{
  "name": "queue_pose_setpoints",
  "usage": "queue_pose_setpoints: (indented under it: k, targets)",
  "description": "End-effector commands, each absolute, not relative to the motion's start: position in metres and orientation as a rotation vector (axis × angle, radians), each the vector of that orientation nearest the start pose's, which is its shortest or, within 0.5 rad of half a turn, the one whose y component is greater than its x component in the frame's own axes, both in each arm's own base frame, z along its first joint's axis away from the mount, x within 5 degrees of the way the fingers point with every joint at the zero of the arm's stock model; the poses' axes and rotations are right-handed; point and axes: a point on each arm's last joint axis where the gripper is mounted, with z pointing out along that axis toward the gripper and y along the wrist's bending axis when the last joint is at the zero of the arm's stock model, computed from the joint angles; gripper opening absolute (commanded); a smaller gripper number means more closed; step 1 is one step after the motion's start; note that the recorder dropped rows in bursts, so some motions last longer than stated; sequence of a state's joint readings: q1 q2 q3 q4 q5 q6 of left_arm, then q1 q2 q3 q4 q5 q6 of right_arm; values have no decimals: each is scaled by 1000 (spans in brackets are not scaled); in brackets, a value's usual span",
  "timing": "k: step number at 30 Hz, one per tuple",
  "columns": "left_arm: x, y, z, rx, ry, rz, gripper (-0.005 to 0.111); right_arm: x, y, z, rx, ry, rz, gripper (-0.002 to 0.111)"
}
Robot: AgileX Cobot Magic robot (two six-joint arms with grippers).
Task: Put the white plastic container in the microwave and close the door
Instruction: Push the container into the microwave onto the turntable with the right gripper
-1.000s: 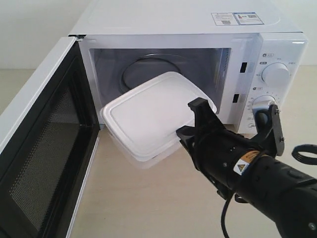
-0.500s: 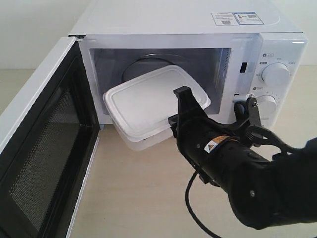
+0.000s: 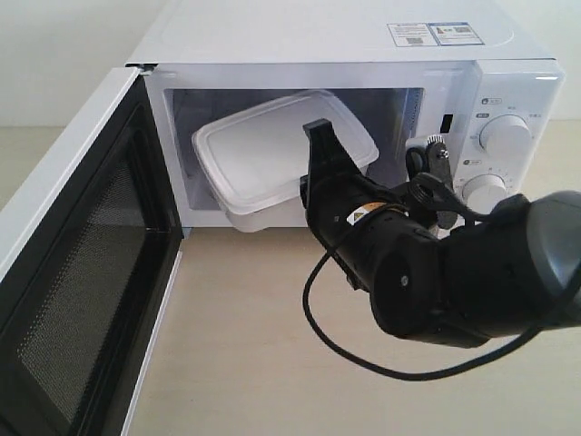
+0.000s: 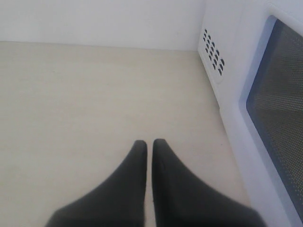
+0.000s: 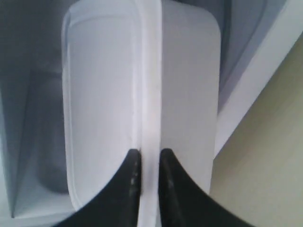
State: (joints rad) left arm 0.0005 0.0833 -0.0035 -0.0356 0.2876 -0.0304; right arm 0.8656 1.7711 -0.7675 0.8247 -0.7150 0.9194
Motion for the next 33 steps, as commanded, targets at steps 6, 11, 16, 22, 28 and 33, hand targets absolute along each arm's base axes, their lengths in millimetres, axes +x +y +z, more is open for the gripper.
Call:
queue_pose_setpoints:
  k: [6,11,16,22,28,33]
  targets:
    - [59,0,183,-57,1844,-47,4,267,227,184,1130,1727,1144,0]
    - [59,0,183,-57,1844,-47,4,272,230,176,1148,1730,1131,0]
    - [59,0,183,-57,1844,-47,4,279,235,170,1148,1726,1122,0]
    - [59,0,183,-57,1844,-47,4,288,239,170,1177,1683,1136,0]
    - [59,0,183,-57,1844,-47,4,297,234,164,1203,1650,1102,0]
    - [59,0,183,-57,1844,-47,4,308,240,162,1184,1637,1106,0]
